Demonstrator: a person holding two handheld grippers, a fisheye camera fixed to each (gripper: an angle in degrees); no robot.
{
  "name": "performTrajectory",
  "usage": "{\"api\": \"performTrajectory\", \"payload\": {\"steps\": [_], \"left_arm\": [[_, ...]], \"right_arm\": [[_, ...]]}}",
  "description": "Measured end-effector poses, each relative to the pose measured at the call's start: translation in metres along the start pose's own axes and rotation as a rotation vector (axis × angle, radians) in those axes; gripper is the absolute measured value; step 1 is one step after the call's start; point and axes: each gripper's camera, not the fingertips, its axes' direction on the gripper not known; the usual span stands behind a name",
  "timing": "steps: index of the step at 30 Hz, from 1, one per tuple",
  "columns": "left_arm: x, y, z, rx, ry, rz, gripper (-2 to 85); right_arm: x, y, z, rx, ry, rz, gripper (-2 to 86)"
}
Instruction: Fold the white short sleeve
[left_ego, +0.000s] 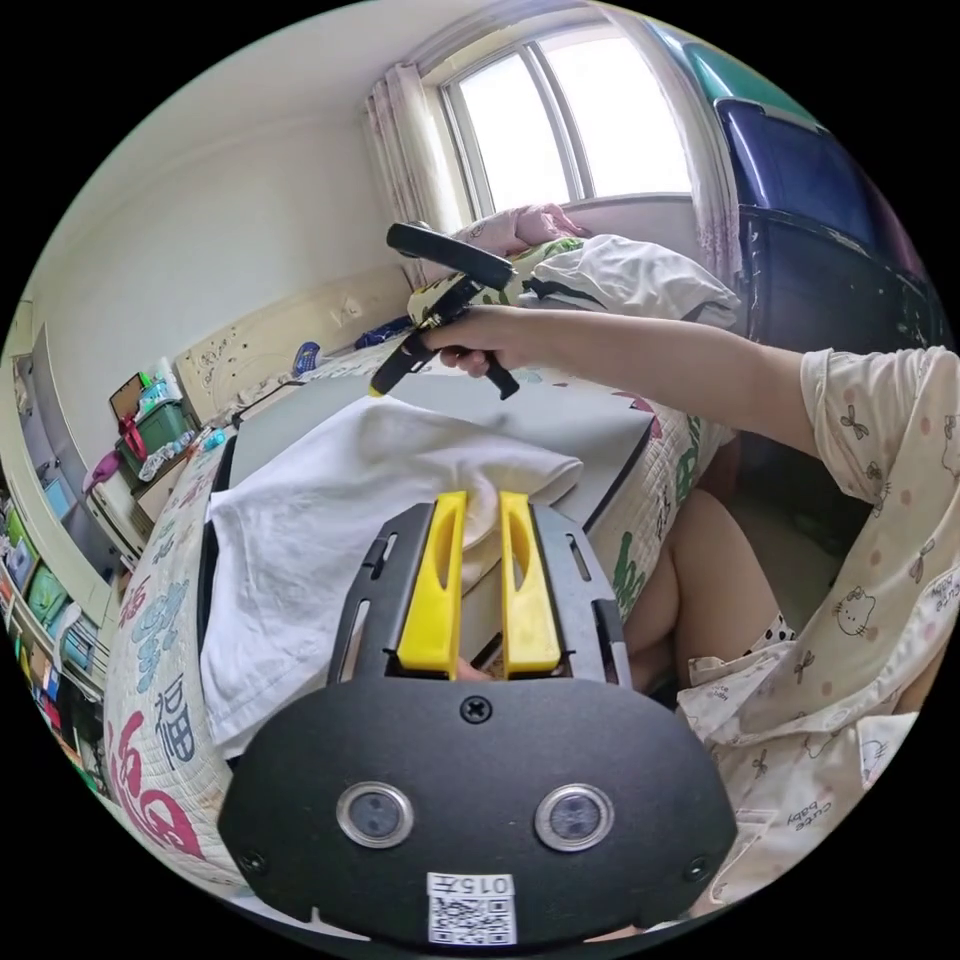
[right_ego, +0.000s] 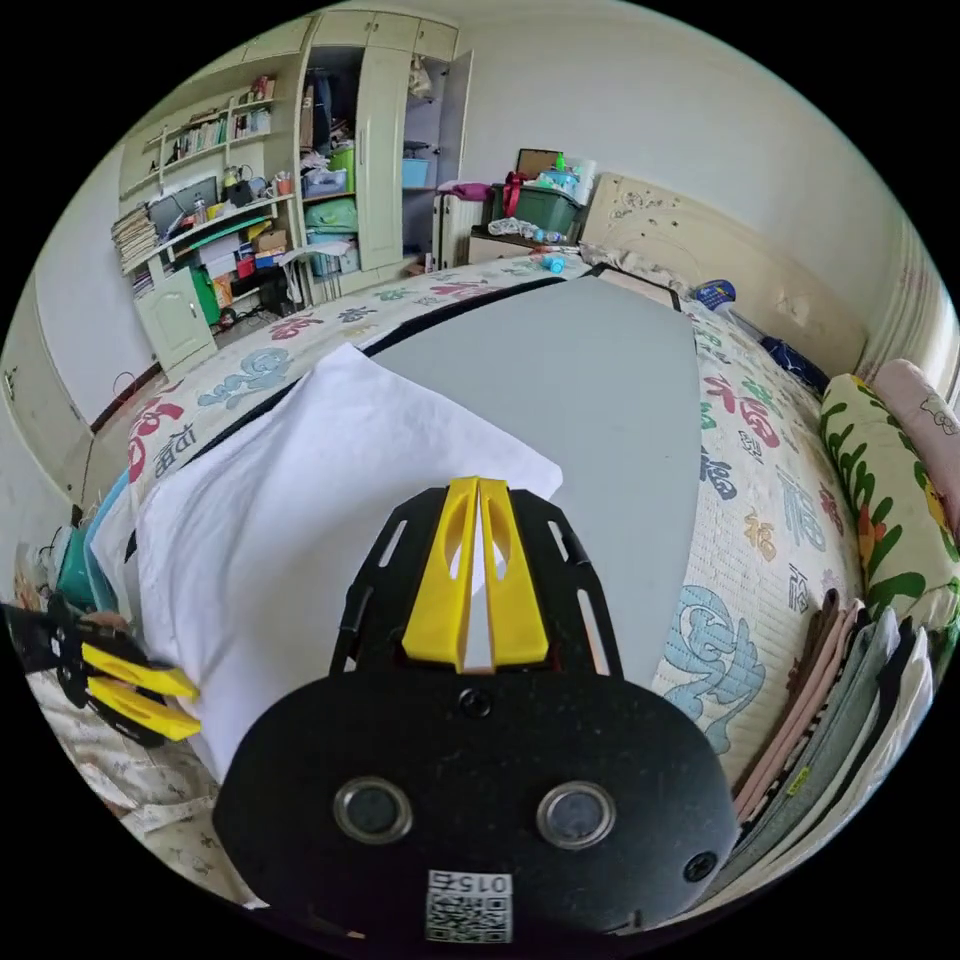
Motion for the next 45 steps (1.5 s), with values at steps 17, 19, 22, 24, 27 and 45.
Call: {"api": "performTrajectory", "payload": {"steps": [17, 19, 22, 24, 27, 45], "left_arm": [[-0.253, 0.075, 0.060, 0.214, 0.003, -0.096, 7.1], [-0.342, 0.080, 0.099, 0.176, -0.003, -0.211, 8.5], [-0.486, 0.095, 0.206, 0.043, 0.071, -0.389, 12.2], [-0.560, 0.113, 0.278, -0.042, 0.118, -0.500, 13.7], [-0.646, 0.156, 0.384, -0.166, 0.233, -0.633, 15.5], [-0.811, 0.249, 0.480, -0.051, 0.498, -0.763, 12.7]], "right_arm": [[0.141, -0.095, -0.122, -0.001, -0.387, 0.339, 10.5], [0.159, -0.093, -0.129, 0.026, -0.405, 0.393, 12.2], [0.162, -0.101, -0.127, -0.048, -0.353, 0.417, 13.8], [0.158, -0.108, -0.131, -0.050, -0.376, 0.395, 14.4], [0.142, -0.121, -0.134, -0.086, -0.368, 0.352, 14.2], [0.003, -0.151, -0.072, -0.154, -0.291, 0.220, 7.8]]}}
